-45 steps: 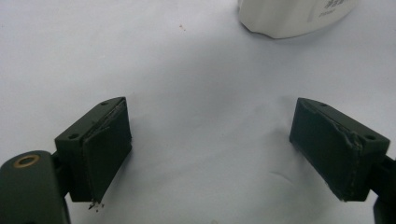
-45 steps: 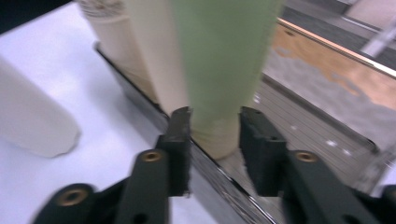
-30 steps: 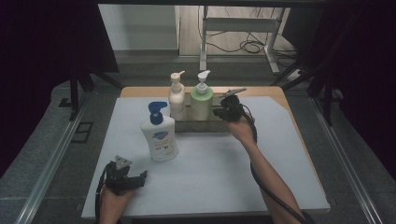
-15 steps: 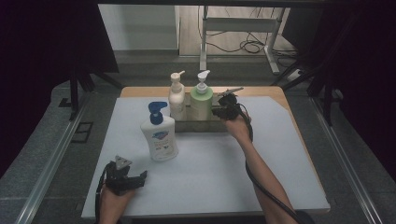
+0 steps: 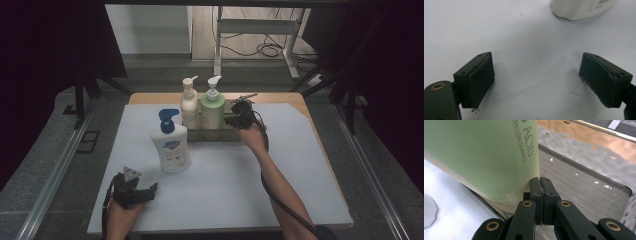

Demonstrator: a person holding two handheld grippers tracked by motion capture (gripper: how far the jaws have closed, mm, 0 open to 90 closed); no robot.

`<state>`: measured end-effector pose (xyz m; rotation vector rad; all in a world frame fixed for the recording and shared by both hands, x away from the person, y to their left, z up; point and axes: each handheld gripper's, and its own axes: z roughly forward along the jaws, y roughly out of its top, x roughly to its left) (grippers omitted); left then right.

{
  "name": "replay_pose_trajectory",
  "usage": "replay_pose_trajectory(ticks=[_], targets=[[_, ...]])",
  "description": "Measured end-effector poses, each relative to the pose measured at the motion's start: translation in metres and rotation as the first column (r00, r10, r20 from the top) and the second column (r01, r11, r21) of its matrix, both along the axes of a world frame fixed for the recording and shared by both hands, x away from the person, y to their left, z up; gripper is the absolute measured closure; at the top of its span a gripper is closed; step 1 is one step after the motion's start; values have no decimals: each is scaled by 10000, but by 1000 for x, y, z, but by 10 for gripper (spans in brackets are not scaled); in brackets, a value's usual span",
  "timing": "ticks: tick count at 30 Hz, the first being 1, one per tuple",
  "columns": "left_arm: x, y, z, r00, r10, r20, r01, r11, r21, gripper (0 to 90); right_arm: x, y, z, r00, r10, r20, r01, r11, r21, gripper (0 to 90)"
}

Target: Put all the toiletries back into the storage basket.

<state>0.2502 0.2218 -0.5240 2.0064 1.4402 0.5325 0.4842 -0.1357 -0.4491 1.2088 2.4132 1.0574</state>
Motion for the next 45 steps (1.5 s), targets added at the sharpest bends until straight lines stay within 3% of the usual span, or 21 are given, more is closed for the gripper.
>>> replay_pose_trajectory(ticks=[7,23,37,45], targets=[[0,0,0,10000,-1,2,1,10000,2,123,-4,11,2,9997,205,104,-203,9995,-236,887],[0,0,0,10000,-2,2,2,10000,9,123,-7,13,4,9992,348,187,-341,9988,-349,892],[0,0,0,10000,-5,2,5,10000,8,124,-9,5,2,9989,306,341,-304,9995,-53,811],[0,0,0,10000,-2,0,2,10000,4,124,-15,2,7,9969,540,573,-548,9984,123,768]])
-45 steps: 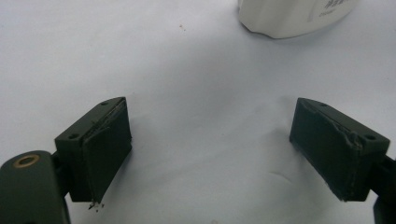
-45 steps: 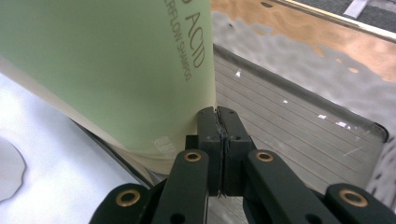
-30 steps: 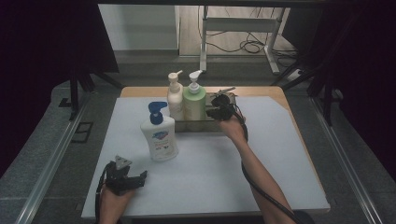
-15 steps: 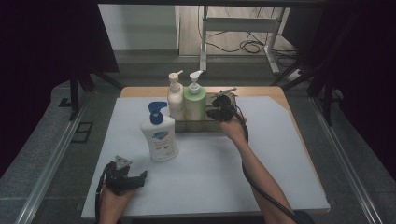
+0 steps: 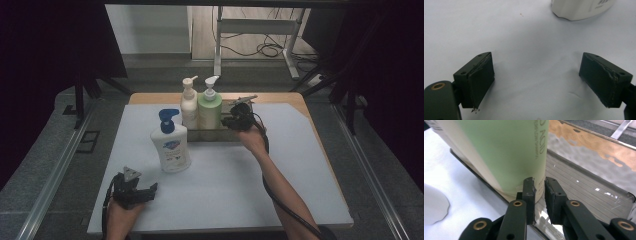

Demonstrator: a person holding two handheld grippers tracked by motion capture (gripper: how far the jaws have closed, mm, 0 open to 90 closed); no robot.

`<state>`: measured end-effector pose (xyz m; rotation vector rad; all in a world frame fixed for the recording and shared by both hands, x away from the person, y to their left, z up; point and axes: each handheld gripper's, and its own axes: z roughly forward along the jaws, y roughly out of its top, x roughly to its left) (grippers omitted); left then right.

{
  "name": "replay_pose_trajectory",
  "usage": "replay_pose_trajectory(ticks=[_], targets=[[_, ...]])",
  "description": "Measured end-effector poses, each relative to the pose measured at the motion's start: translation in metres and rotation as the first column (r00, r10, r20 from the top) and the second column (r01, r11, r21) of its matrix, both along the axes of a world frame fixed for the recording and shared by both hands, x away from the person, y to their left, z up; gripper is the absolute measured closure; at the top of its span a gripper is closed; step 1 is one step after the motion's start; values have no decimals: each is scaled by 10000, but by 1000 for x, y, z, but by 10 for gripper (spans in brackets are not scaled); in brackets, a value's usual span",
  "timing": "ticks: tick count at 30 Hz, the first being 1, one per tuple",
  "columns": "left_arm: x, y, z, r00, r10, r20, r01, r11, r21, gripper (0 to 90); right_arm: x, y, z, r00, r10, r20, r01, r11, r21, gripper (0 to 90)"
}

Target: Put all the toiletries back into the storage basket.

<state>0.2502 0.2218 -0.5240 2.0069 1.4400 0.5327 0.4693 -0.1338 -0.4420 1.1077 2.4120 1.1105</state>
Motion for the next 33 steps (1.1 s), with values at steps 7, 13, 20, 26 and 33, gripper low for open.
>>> replay_pose_trajectory(ticks=[7,13,20,26,33], targets=[[0,0,0,10000,-2,0,2,10000,2,123,-7,-8,7,9993,30,363,-31,10000,43,666],[0,0,0,10000,-4,2,4,10000,6,123,-12,-21,10,9989,-110,460,99,9997,230,505],[0,0,0,10000,-3,1,3,10000,6,123,-17,-31,9,9993,58,361,-65,9998,180,370],[0,0,0,10000,-5,-2,5,10000,10,123,-24,-38,11,9988,140,472,-148,9997,177,307],[0,0,0,10000,-3,1,3,10000,9,123,-35,-41,15,9967,606,538,-607,9982,-1,256]])
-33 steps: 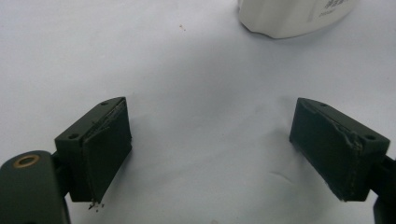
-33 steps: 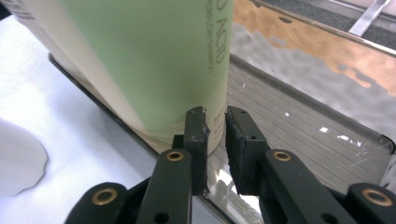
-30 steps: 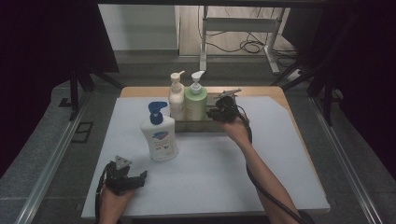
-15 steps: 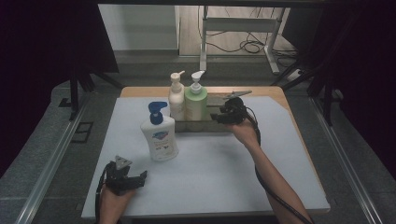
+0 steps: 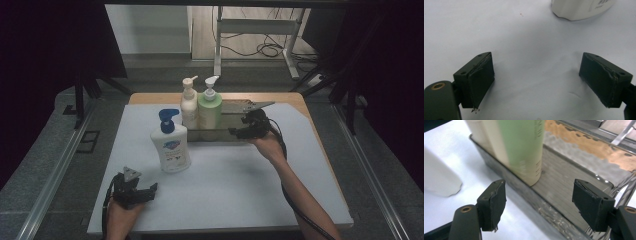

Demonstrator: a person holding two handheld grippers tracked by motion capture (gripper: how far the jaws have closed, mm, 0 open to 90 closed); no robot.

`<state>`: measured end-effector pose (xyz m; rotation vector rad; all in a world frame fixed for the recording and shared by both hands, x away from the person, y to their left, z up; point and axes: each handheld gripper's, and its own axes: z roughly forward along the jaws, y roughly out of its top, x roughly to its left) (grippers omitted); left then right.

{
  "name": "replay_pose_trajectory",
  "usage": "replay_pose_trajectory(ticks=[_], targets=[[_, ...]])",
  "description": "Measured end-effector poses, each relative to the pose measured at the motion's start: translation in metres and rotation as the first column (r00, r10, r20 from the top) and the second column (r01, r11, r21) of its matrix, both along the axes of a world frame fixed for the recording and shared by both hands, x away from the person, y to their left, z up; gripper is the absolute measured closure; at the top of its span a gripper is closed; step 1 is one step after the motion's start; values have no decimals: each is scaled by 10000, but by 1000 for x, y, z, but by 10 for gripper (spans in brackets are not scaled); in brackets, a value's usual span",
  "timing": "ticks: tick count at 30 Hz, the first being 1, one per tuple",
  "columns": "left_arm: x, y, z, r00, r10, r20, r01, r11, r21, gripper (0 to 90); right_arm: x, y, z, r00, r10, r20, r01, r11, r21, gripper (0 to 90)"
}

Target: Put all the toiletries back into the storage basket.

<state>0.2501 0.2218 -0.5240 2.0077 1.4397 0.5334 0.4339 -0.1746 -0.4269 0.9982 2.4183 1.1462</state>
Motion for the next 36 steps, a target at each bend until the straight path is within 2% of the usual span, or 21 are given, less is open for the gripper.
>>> replay_pose_trajectory(ticks=[9,13,19,27,36], targets=[[0,0,0,10000,1,2,-1,10000,0,123,-20,1,4,9984,550,94,-547,9981,-294,186],[0,0,0,10000,4,6,-4,10000,-1,123,-28,-1,6,9983,546,215,-539,9980,-315,145],[0,0,0,10000,4,3,-4,10000,-1,123,-38,-6,6,9980,554,317,-538,9974,-477,135],[0,0,0,10000,2,-1,-2,10000,2,124,-51,-13,1,9974,640,327,-626,9972,-418,116],[0,0,0,10000,2,-2,-2,10000,5,124,-67,-26,-6,9974,592,415,-568,9967,-582,64]])
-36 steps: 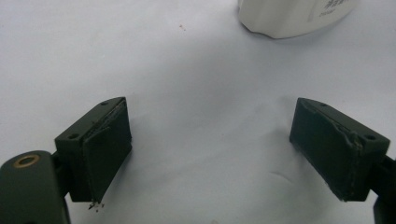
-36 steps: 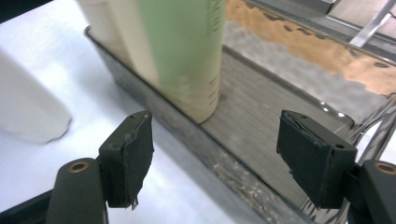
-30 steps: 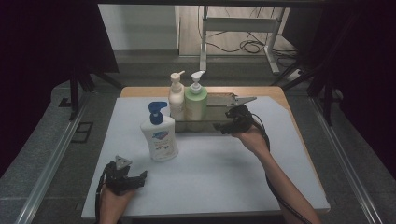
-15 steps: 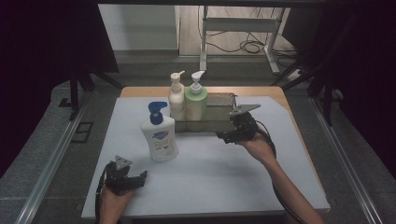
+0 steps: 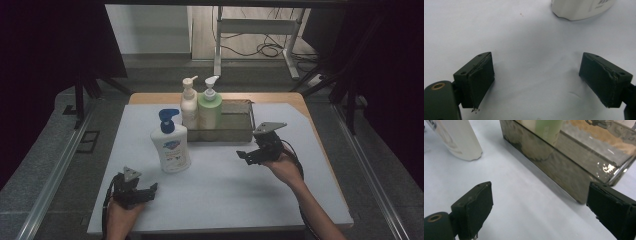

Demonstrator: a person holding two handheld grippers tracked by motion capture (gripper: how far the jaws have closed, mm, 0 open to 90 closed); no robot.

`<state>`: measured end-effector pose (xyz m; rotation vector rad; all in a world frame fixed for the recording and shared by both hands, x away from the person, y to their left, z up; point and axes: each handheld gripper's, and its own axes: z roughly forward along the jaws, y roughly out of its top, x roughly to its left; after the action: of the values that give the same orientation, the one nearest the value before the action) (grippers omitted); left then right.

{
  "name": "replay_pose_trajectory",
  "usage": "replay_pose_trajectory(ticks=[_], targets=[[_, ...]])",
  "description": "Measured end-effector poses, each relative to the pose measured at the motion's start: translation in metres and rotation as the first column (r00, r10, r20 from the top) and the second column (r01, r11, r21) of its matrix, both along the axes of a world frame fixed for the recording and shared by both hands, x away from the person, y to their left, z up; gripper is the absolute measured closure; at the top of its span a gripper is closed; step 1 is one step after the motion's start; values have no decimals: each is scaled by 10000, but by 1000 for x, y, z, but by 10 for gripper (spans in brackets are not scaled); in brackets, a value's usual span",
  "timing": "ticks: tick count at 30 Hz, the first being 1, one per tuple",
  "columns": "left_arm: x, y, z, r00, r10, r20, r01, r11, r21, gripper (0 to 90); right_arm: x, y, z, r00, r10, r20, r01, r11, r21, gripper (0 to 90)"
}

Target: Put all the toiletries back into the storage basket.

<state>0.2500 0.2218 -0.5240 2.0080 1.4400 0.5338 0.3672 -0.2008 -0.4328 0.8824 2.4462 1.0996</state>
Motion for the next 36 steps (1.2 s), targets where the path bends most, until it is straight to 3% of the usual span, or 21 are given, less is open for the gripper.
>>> replay_pose_trajectory(ticks=[20,36], targets=[[0,0,0,10000,-1,13,1,10000,8,124,-36,-25,-21,9999,-160,24,160,9997,-202,17],[0,0,0,10000,-2,7,2,10000,14,124,-54,-42,-54,9988,-403,-295,400,9992,-79,25]])
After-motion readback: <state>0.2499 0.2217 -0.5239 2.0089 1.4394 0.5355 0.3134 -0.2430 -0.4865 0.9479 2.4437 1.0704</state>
